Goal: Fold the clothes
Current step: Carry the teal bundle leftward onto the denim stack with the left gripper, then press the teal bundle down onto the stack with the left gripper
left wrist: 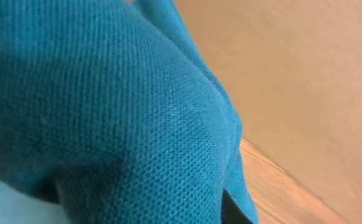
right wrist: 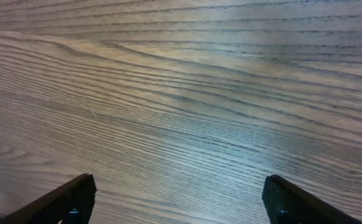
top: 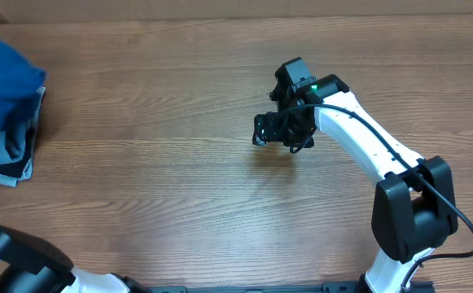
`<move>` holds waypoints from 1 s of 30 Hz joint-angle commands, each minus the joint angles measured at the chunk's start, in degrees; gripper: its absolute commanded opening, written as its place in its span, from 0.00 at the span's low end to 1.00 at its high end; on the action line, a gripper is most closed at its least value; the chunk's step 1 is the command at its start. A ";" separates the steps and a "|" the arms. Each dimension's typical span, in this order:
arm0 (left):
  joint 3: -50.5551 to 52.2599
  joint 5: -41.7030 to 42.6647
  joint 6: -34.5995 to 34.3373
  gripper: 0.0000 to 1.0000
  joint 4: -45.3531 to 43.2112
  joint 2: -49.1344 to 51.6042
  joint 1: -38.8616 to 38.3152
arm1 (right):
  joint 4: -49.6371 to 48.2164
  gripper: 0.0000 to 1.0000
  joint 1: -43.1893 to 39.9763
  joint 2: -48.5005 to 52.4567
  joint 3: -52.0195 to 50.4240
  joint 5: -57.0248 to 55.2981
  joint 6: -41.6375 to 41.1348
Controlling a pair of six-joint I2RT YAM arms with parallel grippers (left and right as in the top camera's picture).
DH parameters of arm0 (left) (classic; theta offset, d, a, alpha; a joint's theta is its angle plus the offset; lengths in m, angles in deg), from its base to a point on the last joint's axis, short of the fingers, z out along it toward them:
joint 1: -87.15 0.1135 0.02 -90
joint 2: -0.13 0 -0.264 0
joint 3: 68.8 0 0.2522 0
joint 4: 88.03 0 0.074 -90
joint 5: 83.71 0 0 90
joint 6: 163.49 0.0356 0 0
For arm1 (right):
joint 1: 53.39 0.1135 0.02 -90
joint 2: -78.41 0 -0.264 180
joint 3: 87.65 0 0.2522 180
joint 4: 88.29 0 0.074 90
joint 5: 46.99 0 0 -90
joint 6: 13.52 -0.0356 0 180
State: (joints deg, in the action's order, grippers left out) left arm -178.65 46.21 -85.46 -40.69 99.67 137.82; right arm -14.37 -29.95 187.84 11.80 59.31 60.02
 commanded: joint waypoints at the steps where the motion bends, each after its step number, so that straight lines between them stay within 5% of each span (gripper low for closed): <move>1: -2.43 3.61 5.25 0.04 2.10 -1.14 5.38 | 0.00 0.89 0.31 -2.29 -0.07 0.31 0.35; 8: -2.43 2.43 8.57 0.04 5.46 1.77 7.08 | 0.00 0.90 0.31 -2.29 -0.07 0.28 0.35; 19: -2.43 -12.41 4.59 0.11 13.66 9.99 7.28 | 0.42 0.90 0.31 -2.29 -0.07 0.28 0.35; 30: -2.43 -9.33 4.22 0.07 12.66 11.47 7.34 | 0.37 0.90 0.31 -2.29 -0.07 0.28 0.35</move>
State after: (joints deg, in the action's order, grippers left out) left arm -179.46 36.00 -80.67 -27.07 110.52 144.91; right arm -13.87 -29.92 187.86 11.80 59.33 60.04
